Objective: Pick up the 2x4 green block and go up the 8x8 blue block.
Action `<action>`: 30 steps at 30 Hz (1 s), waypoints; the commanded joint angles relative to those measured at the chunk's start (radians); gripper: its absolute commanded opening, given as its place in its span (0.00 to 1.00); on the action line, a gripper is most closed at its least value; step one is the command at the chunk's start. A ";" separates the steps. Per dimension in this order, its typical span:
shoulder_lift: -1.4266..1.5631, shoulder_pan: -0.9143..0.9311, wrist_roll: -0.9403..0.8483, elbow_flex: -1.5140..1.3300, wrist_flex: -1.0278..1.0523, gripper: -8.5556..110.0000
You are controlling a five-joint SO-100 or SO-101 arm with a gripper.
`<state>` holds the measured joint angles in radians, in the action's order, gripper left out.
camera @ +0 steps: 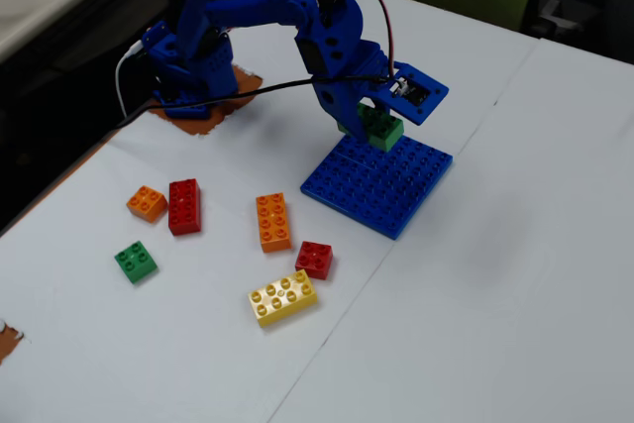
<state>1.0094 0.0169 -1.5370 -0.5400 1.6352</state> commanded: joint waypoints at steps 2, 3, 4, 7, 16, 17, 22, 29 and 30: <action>0.075 -0.008 0.003 0.026 -0.006 0.07; 0.075 -0.008 0.003 0.026 -0.006 0.07; 0.075 -0.008 0.003 0.026 -0.006 0.07; 0.075 -0.006 0.002 0.026 -0.009 0.07; 0.075 -0.006 0.002 0.026 -0.015 0.07; 0.075 -0.006 0.003 0.026 -0.015 0.07; 0.075 -0.006 0.003 0.034 -0.015 0.07; 0.077 -0.005 0.003 0.037 -0.017 0.07; 0.077 -0.005 0.003 0.037 -0.017 0.07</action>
